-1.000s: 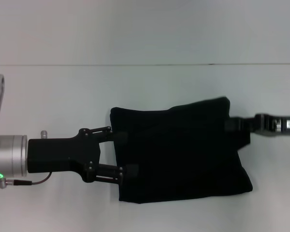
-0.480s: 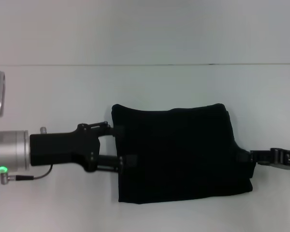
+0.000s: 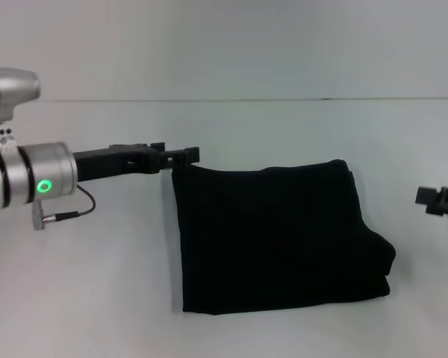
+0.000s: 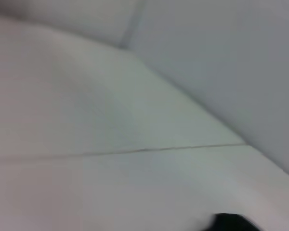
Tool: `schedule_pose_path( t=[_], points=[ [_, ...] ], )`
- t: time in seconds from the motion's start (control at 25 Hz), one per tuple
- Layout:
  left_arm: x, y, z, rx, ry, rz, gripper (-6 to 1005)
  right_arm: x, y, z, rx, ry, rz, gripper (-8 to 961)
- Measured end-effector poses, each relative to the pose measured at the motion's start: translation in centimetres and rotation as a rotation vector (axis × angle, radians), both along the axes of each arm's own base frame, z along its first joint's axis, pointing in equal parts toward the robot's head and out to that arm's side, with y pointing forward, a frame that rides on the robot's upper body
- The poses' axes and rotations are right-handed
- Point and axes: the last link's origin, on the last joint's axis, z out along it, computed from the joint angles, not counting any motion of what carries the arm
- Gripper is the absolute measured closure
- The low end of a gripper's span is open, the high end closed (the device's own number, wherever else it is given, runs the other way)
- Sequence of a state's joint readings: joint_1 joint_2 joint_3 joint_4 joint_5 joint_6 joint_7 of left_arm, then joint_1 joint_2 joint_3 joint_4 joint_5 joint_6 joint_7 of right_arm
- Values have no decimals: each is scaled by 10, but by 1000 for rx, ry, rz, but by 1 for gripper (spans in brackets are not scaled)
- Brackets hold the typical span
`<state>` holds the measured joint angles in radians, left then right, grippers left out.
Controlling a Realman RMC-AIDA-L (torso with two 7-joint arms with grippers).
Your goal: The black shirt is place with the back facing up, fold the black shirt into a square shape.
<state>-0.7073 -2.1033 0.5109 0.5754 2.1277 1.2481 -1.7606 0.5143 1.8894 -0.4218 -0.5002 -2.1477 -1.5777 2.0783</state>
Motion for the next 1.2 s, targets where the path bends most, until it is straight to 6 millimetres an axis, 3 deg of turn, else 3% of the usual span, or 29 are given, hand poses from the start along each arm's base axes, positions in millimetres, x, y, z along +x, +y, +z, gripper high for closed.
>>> schedule_pose_path(
  t=[0.12,0.28,0.72,1.2],
  points=[
    [-3,8,-4,-7,8,109,63,-8,4,5,-6,15,27,254],
    [-11,20,-17,1,87,258,62,-15,11,4,-16,8,51,253],
    [-11,25,-38,7,136,316,62,-22,16,-2,-39,-11,86,261],
    [12,28,-56,-43,133,274,62,-20,17,-6,-45,-43,90,263]
  ],
)
